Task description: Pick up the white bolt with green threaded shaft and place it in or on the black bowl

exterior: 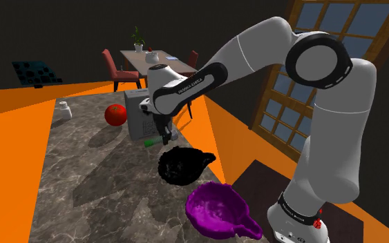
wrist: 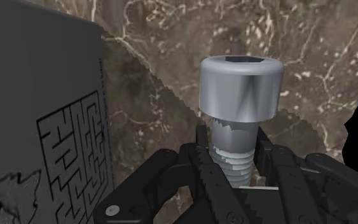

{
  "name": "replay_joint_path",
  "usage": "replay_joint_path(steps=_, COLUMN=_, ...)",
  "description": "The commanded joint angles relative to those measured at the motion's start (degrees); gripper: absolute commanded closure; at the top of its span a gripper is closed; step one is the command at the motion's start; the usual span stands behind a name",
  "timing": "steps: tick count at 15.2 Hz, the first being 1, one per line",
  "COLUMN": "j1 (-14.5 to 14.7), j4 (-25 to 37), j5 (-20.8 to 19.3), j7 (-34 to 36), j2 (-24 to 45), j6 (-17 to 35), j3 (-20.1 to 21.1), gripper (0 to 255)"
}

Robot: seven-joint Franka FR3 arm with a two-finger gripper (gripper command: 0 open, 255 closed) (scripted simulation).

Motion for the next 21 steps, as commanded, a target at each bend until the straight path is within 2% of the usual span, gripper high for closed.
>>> replay_joint_path(steps=1, j1=0.0, j4=0.4, j5=0.1, j7=-0.1, j2=-0.9, j6=-1.3, j3=0.0, gripper=255)
replay_joint_path(steps=21, j1=0.0, j4=8.4, j5=0.6, j7=-1.1, j2=-6.9, j6=-15.3, j3=0.1, gripper=255)
